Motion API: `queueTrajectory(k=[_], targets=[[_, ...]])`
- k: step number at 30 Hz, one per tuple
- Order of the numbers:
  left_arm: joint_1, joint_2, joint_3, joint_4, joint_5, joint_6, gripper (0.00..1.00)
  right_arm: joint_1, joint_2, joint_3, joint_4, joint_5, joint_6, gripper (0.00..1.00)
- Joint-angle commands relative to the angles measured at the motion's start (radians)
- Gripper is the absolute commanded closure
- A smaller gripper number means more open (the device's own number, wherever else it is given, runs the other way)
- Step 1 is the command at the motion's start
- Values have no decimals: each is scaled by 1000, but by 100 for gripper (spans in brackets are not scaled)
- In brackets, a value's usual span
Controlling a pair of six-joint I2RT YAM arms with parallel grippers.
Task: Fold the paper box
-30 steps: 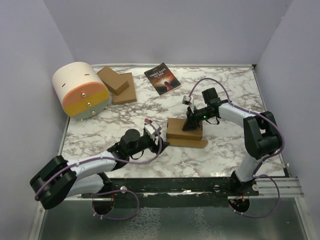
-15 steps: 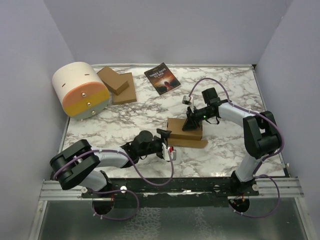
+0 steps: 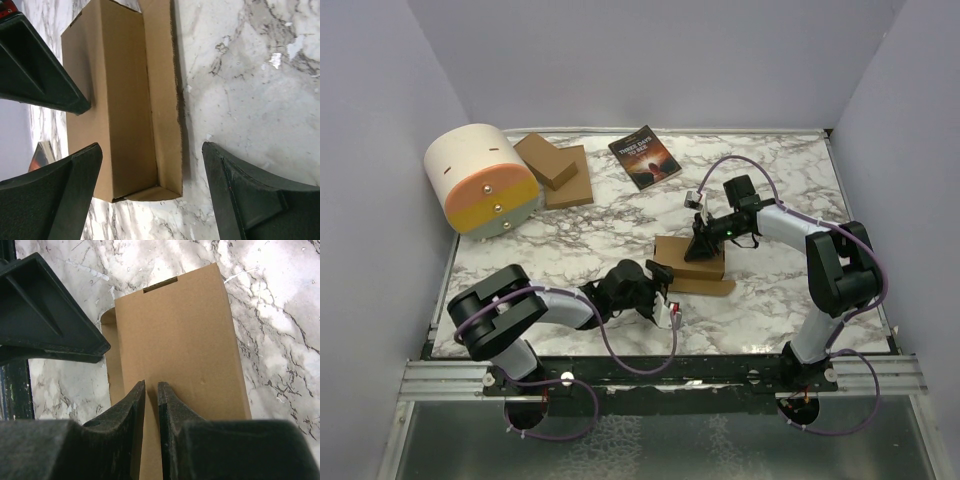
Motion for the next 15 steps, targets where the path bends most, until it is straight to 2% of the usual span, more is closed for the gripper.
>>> queueTrajectory(k=[1,9,15], targets=[[-7,42,23,28,-51,54,15,13,47,-6,-20,75,-12,82],[-7,75,38,61,-120,56,17,17,51,-4,-21,76,-12,82],[-5,86,67,44,-122,26,24,19,50,-6,-20,76,-10,82]])
